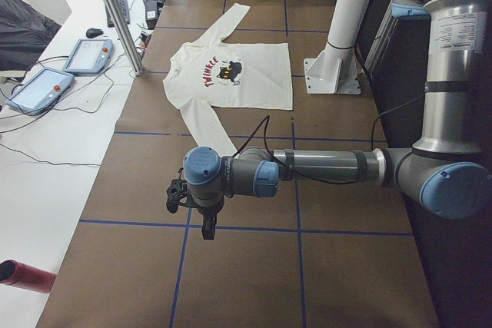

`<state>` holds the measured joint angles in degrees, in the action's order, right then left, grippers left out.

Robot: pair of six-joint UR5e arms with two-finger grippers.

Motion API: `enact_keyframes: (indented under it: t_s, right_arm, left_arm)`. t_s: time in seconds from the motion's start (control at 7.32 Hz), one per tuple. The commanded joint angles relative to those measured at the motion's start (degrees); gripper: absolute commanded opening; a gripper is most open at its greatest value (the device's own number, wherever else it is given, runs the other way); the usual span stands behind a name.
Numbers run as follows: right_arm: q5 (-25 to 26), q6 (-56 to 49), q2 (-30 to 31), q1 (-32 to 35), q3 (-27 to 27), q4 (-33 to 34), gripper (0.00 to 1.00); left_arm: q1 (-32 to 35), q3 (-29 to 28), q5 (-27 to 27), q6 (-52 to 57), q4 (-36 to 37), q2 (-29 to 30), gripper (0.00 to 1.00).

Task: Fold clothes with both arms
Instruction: 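Move the right gripper to the cuff of the sleeve nearest it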

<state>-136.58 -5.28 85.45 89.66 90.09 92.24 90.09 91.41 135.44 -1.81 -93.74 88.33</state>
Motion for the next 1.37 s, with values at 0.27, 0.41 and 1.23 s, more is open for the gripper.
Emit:
enact_keyframes:
  t_s: [0.27,0.41,1.23]
  right_arm:
    - [-0.6,0.5,-0.1,-1.3,1.7,-0.1,1.00]
    - [-0.4,0.3,-0.2,-1.6,1.2,-0.2,1.00]
    - [9.7,27.8,6.6,-19.6,2.5,-26.3,1.00]
  left_arm:
    - [-0.1,1.0,0.1,0.3,-0.4,0.3,1.00]
    - [-0.1,1.1,0.2,0.7,-1.2,1.2,1.00]
    - [-2.6,-4.6,7.6,-4.5,-17.8,2.8,1.00]
